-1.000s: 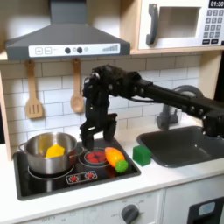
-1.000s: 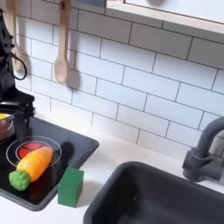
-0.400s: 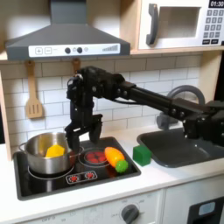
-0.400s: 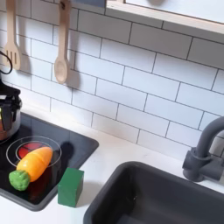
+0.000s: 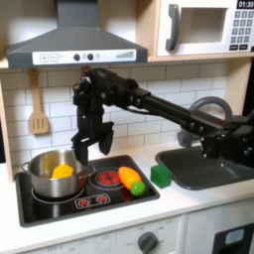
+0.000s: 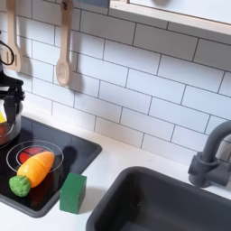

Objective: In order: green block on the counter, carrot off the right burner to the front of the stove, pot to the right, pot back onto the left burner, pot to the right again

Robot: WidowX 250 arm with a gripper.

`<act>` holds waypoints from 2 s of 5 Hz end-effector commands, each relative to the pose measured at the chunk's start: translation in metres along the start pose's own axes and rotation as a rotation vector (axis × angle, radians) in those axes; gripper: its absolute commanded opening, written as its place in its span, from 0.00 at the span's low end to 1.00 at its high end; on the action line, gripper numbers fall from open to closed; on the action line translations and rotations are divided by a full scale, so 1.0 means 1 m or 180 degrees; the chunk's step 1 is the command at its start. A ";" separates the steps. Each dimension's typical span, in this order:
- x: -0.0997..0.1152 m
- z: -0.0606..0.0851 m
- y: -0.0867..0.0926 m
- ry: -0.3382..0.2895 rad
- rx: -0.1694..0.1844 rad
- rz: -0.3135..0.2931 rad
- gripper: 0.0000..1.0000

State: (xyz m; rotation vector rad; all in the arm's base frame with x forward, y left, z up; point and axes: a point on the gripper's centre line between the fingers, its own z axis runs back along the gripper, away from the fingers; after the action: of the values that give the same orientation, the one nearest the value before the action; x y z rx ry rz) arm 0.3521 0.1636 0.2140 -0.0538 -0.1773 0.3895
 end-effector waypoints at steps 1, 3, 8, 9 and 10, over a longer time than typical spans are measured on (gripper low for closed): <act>0.002 -0.009 0.005 0.0046 0.0038 0.0026 1.00; 0.007 -0.023 0.016 0.0154 0.0070 0.0050 1.00; 0.015 -0.023 0.029 0.0117 0.0094 0.0119 1.00; 0.016 -0.028 0.031 0.0163 0.0102 0.0147 1.00; 0.019 -0.028 0.034 0.0147 0.0114 0.0123 1.00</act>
State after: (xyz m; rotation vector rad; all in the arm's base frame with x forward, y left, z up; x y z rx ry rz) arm 0.3634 0.2006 0.1891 -0.0302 -0.1317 0.4281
